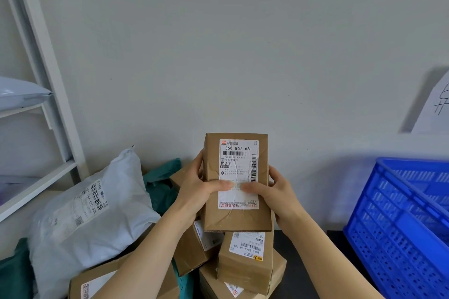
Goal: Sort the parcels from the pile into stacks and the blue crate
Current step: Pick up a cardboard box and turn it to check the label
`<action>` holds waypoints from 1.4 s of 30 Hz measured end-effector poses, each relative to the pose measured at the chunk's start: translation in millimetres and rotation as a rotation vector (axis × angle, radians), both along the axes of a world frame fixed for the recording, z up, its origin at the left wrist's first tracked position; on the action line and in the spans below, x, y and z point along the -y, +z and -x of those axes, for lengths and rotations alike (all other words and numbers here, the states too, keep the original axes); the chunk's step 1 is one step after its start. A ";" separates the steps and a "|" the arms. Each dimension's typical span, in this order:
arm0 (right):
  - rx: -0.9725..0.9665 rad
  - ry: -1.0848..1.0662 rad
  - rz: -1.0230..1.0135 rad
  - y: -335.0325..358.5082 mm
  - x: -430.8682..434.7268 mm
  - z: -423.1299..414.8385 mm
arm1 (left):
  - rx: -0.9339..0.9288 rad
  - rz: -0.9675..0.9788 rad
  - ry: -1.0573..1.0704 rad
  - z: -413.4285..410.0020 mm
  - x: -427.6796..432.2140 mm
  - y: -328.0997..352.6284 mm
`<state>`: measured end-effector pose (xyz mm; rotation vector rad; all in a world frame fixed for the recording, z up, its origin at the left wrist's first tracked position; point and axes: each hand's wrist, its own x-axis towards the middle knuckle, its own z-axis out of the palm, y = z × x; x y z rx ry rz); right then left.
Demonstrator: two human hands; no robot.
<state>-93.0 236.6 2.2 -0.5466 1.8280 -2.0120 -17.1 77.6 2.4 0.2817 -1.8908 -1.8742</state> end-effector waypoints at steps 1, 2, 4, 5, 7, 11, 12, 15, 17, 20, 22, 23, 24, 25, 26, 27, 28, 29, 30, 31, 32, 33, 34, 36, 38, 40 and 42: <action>0.011 -0.010 0.006 -0.4 0.3 -0.1 | 0.002 0.005 -0.002 0.5 0.3 0.8; 0.020 -0.014 0.009 -0.3 0.3 -0.2 | 0.006 0.005 -0.004 1.1 1.0 1.2; 0.029 0.009 -0.005 0.5 -1.2 0.2 | 0.023 -0.001 -0.021 1.6 2.7 2.2; 0.033 0.035 -0.017 0.7 -2.7 0.8 | 0.036 0.000 -0.039 1.4 3.4 2.6; 0.052 0.090 -0.024 1.4 -6.5 0.6 | 0.059 -0.015 -0.089 0.2 5.1 2.6; 0.105 0.111 0.029 2.4 -12.8 0.5 | 0.043 -0.177 -0.206 -2.0 5.6 0.8; 0.123 0.106 0.033 2.9 -13.6 0.3 | 0.043 -0.200 -0.227 -2.0 4.8 0.8; 0.167 0.092 0.029 3.6 -15.8 0.5 | 0.042 -0.242 -0.245 -1.7 4.1 1.1; 0.196 0.068 0.009 3.6 -16.2 1.4 | 0.035 -0.219 -0.247 -1.0 5.6 0.4; 0.262 -0.001 -0.017 3.0 -15.2 3.6 | 0.020 -0.233 -0.250 -0.8 5.9 1.4; 0.284 -0.031 -0.008 2.0 -14.7 4.6 | 0.004 -0.238 -0.251 -1.3 4.7 2.7; 0.291 -0.044 0.000 1.0 -14.8 4.8 | 0.001 -0.237 -0.252 -1.2 4.4 2.8; 0.295 -0.056 0.004 -0.1 -15.3 5.1 | -0.003 -0.236 -0.252 -1.1 4.1 2.6; 0.296 -0.068 0.009 -1.3 -15.8 5.6 | -0.010 -0.239 -0.250 -1.3 4.3 2.0; 0.298 -0.080 0.014 -2.4 -16.0 6.0 | -0.017 -0.245 -0.247 -1.5 4.0 1.7; 0.302 -0.093 0.016 -3.0 -16.4 6.0 | -0.025 -0.255 -0.244 -1.4 4.1 1.0; 0.306 -0.105 0.017 -3.8 -16.7 6.2 | -0.034 -0.267 -0.242 -1.3 4.0 0.5; 0.308 -0.114 0.020 -4.3 -16.6 6.1 | -0.039 -0.277 -0.241 -1.0 3.9 0.1; 0.310 -0.123 0.024 -4.9 -16.8 5.9 | -0.041 -0.284 -0.242 -0.8 3.5 -0.1; 0.312 -0.133 0.027 -5.1 -16.6 5.6 | -0.043 -0.285 -0.243 -0.3 3.3 -0.5; 0.315 -0.141 0.030 -6.0 -16.6 5.4 | -0.044 -0.285 -0.243 -0.2 3.0 -0.8; 0.316 -0.149 0.033 -6.2 -16.3 4.9 | -0.044 -0.285 -0.241 0.5 3.3 -1.2; 0.318 -0.159 0.034 -6.4 -15.8 4.2 | -0.045 -0.285 -0.238 0.7 3.4 -1.5; 0.319 -0.184 0.032 -6.5 -15.2 3.2 | -0.043 -0.290 -0.230 0.8 3.5 -1.6; 0.310 -0.197 0.030 -5.1 -14.8 1.1 | -0.036 -0.287 -0.220 0.2 2.9 -1.5; 0.302 -0.193 0.021 -2.6 -14.2 -1.6 | -0.025 -0.280 -0.201 -0.2 2.3 -2.1; 0.286 -0.184 -0.003 0.8 -13.2 -5.0 | 0.001 -0.273 -0.167 0.0 1.4 -3.5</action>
